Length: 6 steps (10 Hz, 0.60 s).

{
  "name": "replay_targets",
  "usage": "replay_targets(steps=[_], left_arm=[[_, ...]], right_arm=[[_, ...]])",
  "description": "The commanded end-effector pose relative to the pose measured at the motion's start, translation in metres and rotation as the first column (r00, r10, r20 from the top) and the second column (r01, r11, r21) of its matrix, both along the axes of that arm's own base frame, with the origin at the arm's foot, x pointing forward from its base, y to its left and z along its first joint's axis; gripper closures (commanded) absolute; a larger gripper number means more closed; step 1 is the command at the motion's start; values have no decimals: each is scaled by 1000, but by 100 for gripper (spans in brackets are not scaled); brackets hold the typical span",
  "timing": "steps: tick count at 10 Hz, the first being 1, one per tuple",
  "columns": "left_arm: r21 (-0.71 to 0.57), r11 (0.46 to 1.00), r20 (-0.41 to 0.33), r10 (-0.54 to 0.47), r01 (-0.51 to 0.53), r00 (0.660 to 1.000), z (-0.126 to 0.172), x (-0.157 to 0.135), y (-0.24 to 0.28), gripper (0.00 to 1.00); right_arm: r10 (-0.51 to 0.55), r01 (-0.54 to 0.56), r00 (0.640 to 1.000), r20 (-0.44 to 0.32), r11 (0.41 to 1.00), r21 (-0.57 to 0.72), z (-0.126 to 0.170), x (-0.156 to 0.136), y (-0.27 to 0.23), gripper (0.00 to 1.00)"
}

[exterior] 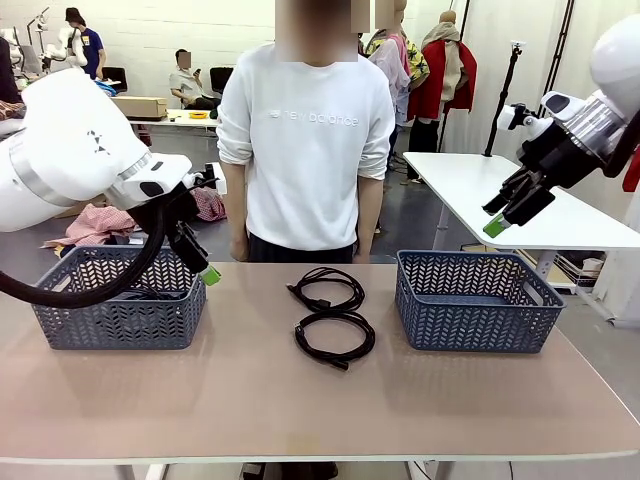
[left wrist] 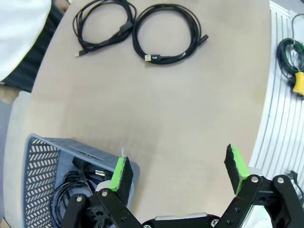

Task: Organize the cables according to human instructions.
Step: Pick up a bundle of cables and place it in the basket indicated by the human.

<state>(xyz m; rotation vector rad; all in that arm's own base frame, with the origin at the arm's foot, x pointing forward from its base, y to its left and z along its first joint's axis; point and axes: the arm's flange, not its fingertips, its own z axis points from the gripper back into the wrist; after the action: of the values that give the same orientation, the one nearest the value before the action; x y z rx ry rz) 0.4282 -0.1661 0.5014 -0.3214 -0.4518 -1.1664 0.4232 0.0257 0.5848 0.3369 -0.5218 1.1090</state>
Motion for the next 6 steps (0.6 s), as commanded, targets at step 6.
replay_targets(steps=[6], left_arm=[[1,1000,4,1,-1,1000,2,2,0,0]], right_arm=[[0,0,1000,2,1000,-3,3,1,0,0]])
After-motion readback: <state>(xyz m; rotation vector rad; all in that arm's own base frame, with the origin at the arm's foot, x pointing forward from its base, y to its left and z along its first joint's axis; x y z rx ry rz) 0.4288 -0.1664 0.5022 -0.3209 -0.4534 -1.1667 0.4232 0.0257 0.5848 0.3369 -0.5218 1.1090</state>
